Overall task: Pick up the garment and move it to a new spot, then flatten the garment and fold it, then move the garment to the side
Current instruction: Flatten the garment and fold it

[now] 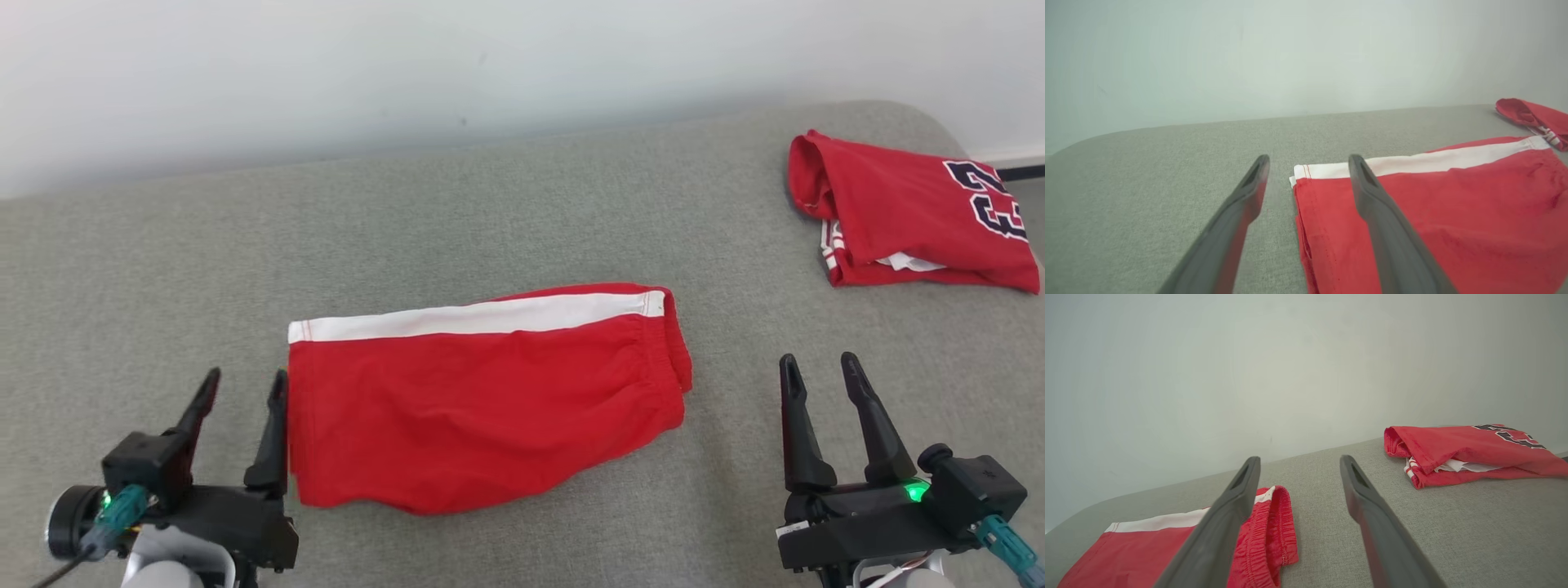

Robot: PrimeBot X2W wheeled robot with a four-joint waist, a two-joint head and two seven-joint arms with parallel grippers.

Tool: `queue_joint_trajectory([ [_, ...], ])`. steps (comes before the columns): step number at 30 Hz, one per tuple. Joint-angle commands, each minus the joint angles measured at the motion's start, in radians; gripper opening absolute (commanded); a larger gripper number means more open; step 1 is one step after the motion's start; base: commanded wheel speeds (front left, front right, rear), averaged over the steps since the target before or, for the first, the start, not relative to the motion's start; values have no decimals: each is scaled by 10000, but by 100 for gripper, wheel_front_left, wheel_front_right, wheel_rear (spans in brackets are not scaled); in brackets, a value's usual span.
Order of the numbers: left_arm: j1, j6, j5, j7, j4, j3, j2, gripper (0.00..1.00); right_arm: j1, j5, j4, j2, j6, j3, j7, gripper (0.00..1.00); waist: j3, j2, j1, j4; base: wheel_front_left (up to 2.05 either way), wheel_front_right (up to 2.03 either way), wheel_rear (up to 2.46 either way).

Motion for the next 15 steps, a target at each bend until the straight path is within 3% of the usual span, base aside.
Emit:
queue_joint_trajectory([
  [1, 465, -19, 491, -35, -299, 560, -231, 100, 64, -32, -33, -71, -29, -29, -10, 100, -162, 1, 1, 153, 0, 0, 0],
  [8, 1947, -424, 2683, -37, -1418, 3044, -1291, 100, 110, -61, 47, -152, -29, -42, -10, 100, -523, 1, 1, 540, 0, 0, 0],
  [15, 3236, -959, 4065, -37, -1974, 4783, -2387, 100, 206, -85, 212, -148, -29, 4, -10, 100, -782, 1, 1, 723, 0, 0, 0],
])
